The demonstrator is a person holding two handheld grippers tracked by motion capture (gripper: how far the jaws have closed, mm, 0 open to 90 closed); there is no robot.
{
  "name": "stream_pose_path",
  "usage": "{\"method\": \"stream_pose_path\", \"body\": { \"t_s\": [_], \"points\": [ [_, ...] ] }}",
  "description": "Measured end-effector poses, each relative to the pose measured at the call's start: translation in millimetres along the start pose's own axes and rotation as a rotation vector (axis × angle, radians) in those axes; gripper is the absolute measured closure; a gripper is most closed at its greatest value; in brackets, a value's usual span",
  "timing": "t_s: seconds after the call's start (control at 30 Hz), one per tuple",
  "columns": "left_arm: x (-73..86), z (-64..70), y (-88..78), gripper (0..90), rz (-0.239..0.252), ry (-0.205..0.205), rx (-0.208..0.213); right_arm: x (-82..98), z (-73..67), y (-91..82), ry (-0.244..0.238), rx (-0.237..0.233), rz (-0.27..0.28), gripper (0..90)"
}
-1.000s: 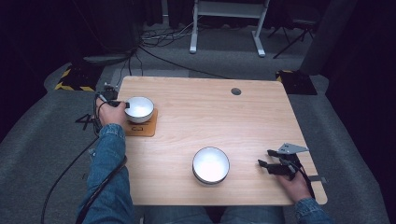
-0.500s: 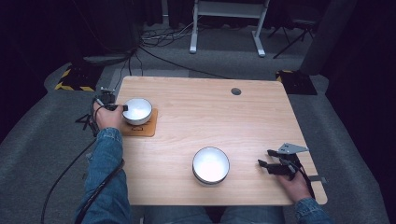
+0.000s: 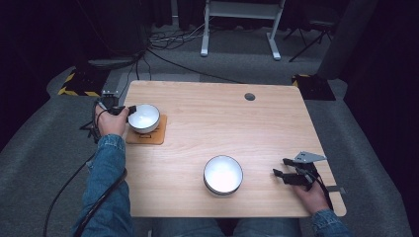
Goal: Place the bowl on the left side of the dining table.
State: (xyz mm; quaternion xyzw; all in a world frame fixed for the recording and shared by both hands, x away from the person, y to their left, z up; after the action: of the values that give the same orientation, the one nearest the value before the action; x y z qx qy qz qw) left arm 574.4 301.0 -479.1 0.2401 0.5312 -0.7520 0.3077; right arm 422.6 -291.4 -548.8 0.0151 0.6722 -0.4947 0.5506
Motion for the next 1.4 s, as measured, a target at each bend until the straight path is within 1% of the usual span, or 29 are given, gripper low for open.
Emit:
{"method": "stream_pose_path", "body": {
  "t_s": [0.03,0.07,0.1,0.13,0.17,0.2,0.23,0.27,0.33,0.37,0.4,0.5,0.53,0.57,0.6,0.67,0.7,0.73,0.77,0.83,0.87,1.07,1.1,1.13,1.27,1.3,1.33,1.37,1.4],
  "points": [
    [-2.7,1.9,-2.2,44.9,0.006,0.026,-0.008,0.0,0.0,0.0,0.000,0.000,0.000,33.9],
    [-3.6,3.5,-3.4,44.9,0.006,0.040,-0.006,0.0,0.0,0.0,0.000,0.000,0.000,33.9],
    [-7.5,9.0,-7.1,43.1,0.025,0.057,0.013,0.0,0.0,0.0,0.000,0.000,0.000,33.9],
    [-7.5,9.0,-7.1,42.6,0.025,0.057,0.013,0.0,0.0,0.0,0.000,0.000,0.000,33.9],
    [-8.5,14.0,-9.8,42.6,0.032,0.055,0.039,0.0,0.0,0.0,0.000,0.000,0.000,34.0],
    [-9.2,14.9,-11.8,42.7,0.033,0.072,0.037,0.1,0.0,-0.1,-0.002,-0.001,-0.001,33.9],
    [-9.8,18.0,-15.4,42.8,0.032,0.091,0.049,0.2,0.2,-0.2,-0.005,0.000,-0.002,33.9],
    [-10.8,22.1,-17.8,42.9,0.043,0.089,0.061,0.1,0.0,-0.1,-0.003,-0.001,-0.001,33.9],
    [-12.5,28.2,-23.9,42.8,0.049,0.127,0.071,0.0,-0.2,0.0,0.001,0.000,0.000,33.9],
    [-12.8,34.2,-29.0,42.7,0.045,0.156,0.077,0.1,0.1,-0.1,-0.002,0.001,-0.001,33.9],
    [-12.8,34.2,-29.0,42.7,0.045,0.156,0.077,0.2,0.1,-0.2,-0.003,-0.001,-0.001,33.9],
    [-13.3,44.9,-37.1,42.6,0.050,0.195,0.093,0.1,0.1,-0.1,-0.002,0.001,-0.001,33.9],
    [-11.3,51.5,-41.2,42.0,0.035,0.219,0.108,0.3,0.2,-0.2,-0.005,0.000,-0.002,33.9],
    [-9.6,56.4,-43.2,41.7,0.029,0.229,0.112,0.2,0.1,-0.2,-0.004,-0.001,-0.002,33.9],
    [-9.6,56.4,-43.2,41.6,0.029,0.229,0.112,0.2,0.1,-0.2,-0.004,-0.001,-0.002,33.9],
    [-6.4,66.0,-49.0,41.5,0.025,0.269,0.124,0.2,0.2,-0.2,-0.005,-0.001,-0.002,33.9],
    [-3.2,74.4,-54.3,41.2,0.021,0.289,0.147,0.1,0.0,-0.1,-0.002,-0.001,-0.001,33.9],
    [-3.2,74.4,-54.3,40.8,0.021,0.289,0.147,0.1,0.0,-0.1,-0.002,-0.001,-0.001,33.9],
    [-1.9,78.7,-57.0,40.8,0.024,0.296,0.155,0.0,-0.1,0.0,0.000,0.000,0.000,33.9],
    [1.2,87.2,-65.3,40.9,0.029,0.329,0.173,0.1,0.1,-0.1,-0.001,0.000,-0.001,33.9],
    [1.2,87.2,-65.3,40.8,0.029,0.329,0.173,0.1,0.1,-0.1,-0.001,0.000,-0.001,33.9],
    [8.2,99.3,-82.5,40.7,0.033,0.366,0.212,0.2,0.1,-0.1,-0.004,0.000,-0.001,33.8],
    [11.8,102.8,-87.7,40.6,0.034,0.381,0.223,0.2,0.1,-0.2,-0.004,-0.001,-0.002,33.7],
    [11.8,102.8,-87.7,40.7,0.034,0.381,0.223,0.2,0.1,-0.2,-0.004,-0.001,-0.002,33.7],
    [21.3,111.0,-97.9,40.4,0.041,0.418,0.247,0.3,0.1,-0.1,-0.007,-0.001,-0.001,33.3],
    [25.5,114.2,-102.0,40.4,0.042,0.436,0.256,0.2,0.2,0.0,-0.007,0.000,-0.001,33.3],
    [25.5,114.2,-102.0,40.4,0.042,0.436,0.256,0.2,0.2,0.0,-0.007,0.000,-0.001,33.3],
    [30.9,118.6,-106.7,40.3,0.036,0.450,0.274,0.2,0.2,-0.1,-0.007,-0.003,-0.001,33.4],
    [30.9,118.6,-106.7,40.2,0.036,0.450,0.274,0.2,0.2,-0.1,-0.007,-0.003,-0.001,33.4]
  ]
}}
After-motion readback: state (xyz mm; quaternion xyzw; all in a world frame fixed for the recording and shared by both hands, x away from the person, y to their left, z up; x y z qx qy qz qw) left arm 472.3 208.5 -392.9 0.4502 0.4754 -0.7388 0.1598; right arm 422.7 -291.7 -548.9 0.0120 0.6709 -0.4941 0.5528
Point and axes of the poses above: each handheld gripper's, and its own axes: y roughly forward along the jaws, x roughly out of its underside, z roughly to its right, the point moved 7 cm from there along y, roughly forward along the jaws, and after that the axes turned 6 degrees about -y, right-handed, at the moved point
